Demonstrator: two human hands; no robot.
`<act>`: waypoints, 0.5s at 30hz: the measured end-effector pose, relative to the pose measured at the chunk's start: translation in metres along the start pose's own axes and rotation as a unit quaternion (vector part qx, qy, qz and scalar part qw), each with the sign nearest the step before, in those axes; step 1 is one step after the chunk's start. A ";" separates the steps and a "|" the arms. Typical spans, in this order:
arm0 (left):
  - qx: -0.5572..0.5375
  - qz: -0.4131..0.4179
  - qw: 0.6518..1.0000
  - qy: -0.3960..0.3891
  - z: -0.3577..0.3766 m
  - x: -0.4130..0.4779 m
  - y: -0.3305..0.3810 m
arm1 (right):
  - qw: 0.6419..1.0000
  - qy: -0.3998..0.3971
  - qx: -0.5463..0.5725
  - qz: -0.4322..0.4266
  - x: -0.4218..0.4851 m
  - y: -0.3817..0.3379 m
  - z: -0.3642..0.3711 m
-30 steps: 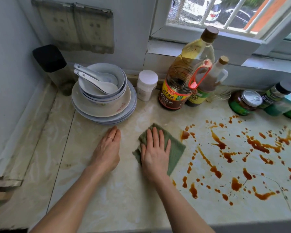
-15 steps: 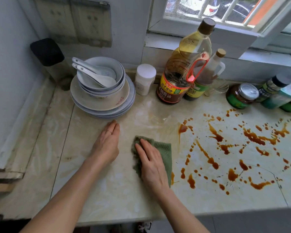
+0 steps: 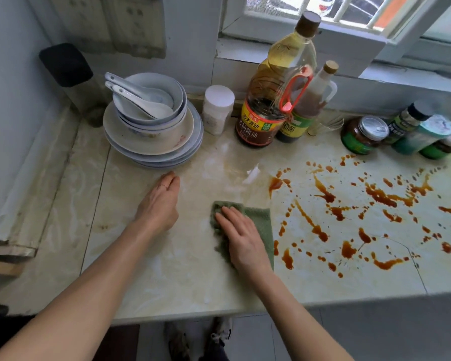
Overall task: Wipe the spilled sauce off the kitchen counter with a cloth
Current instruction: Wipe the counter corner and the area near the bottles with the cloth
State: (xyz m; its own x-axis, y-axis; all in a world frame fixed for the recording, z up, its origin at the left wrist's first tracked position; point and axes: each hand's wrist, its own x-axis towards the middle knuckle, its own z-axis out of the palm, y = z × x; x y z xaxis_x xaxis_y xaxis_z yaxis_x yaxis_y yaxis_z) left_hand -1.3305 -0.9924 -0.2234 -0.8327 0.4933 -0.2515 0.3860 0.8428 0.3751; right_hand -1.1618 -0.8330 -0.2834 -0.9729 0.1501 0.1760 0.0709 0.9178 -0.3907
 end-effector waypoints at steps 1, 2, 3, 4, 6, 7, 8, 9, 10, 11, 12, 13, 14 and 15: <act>-0.005 -0.001 1.000 0.011 -0.001 -0.002 0.000 | 1.000 0.004 -0.001 0.031 0.003 0.004 -0.004; -0.009 0.003 1.000 0.023 -0.001 -0.005 0.000 | 0.998 0.002 -0.003 0.062 0.005 0.004 -0.007; -0.007 0.014 0.999 0.032 0.000 -0.008 0.001 | 0.996 -0.009 -0.010 0.087 0.006 0.000 -0.008; -0.004 0.026 0.999 0.034 0.003 -0.012 0.003 | 0.994 -0.021 -0.025 0.100 0.004 -0.008 -0.008; -0.002 0.047 0.998 0.033 0.009 -0.017 0.007 | 0.994 -0.047 -0.048 0.084 -0.003 -0.028 -0.005; -0.003 0.058 0.998 0.033 0.011 -0.018 0.010 | 0.995 -0.056 -0.045 0.064 -0.007 -0.038 -0.004; -0.006 0.068 0.997 0.033 0.014 -0.020 0.014 | 0.996 -0.064 -0.029 0.047 -0.012 -0.044 -0.004; -0.009 0.076 0.996 0.033 0.016 -0.021 0.018 | 0.997 -0.066 0.009 0.046 -0.014 -0.047 -0.008; -0.011 0.082 0.996 0.036 0.017 -0.023 0.022 | 0.995 -0.057 0.059 0.059 -0.015 -0.046 -0.013; -0.014 0.087 0.995 0.043 0.018 -0.024 0.027 | 0.991 -0.038 0.100 0.075 -0.016 -0.041 -0.017; -0.016 0.090 0.995 0.050 0.018 -0.025 0.031 | 0.989 -0.022 0.118 0.083 -0.018 -0.035 -0.020; -0.016 0.093 0.994 0.054 0.019 -0.027 0.033 | 0.991 -0.020 0.108 0.073 -0.021 -0.030 -0.021; -0.017 0.095 0.994 0.053 0.019 -0.028 0.037 | 0.994 -0.033 0.084 0.054 -0.025 -0.026 -0.021; -0.019 0.094 0.994 0.048 0.021 -0.030 0.038 | 0.997 -0.051 0.051 0.036 -0.028 -0.023 -0.018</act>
State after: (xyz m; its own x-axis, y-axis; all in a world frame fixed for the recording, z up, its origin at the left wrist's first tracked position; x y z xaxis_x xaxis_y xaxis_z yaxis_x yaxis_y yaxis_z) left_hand -1.2830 -0.9704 -0.2200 -0.7818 0.6174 -0.0870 0.5255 0.7276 0.4409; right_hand -1.1319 -0.8518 -0.2635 -0.9837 0.1714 0.0544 0.1234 0.8634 -0.4892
